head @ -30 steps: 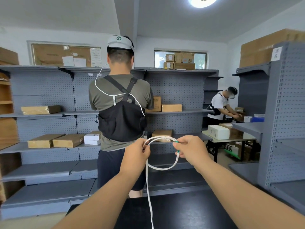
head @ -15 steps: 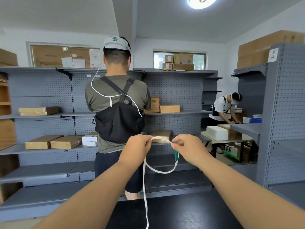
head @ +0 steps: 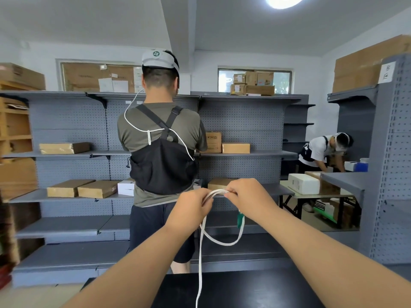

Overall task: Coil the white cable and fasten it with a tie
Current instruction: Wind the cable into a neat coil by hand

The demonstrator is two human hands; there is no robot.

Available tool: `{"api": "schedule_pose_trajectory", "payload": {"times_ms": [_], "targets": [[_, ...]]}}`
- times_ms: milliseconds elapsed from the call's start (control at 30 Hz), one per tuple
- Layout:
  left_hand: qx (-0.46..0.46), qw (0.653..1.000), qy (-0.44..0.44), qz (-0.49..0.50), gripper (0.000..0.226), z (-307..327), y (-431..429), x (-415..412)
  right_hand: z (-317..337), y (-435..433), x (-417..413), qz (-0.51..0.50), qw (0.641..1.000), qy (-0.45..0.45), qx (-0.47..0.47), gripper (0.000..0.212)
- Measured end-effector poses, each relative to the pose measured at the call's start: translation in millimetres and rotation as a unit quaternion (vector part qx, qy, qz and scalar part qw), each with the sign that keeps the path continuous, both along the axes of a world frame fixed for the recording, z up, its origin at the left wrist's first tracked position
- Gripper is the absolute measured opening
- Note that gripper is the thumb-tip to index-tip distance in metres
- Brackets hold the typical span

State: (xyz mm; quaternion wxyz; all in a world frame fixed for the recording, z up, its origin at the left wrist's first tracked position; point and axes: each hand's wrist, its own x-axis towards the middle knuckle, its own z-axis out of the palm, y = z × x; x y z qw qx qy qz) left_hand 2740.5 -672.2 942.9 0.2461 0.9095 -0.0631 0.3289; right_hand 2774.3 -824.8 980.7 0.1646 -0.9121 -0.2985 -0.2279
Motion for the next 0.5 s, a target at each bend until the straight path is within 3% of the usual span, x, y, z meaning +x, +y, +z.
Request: {"api": "schedule_pose_trajectory", "payload": {"times_ms": [233,500], "targets": [[-0.131,0.989,0.07,-0.012,0.014,-15,-12,14,7,-19,28,-0.002,0.996,0.006,0.088,0.022],[-0.162,0.983,0.089,0.002,0.016,-24,-24,26,2,-43,47,-0.001,0.984,0.027,0.174,0.021]]}}
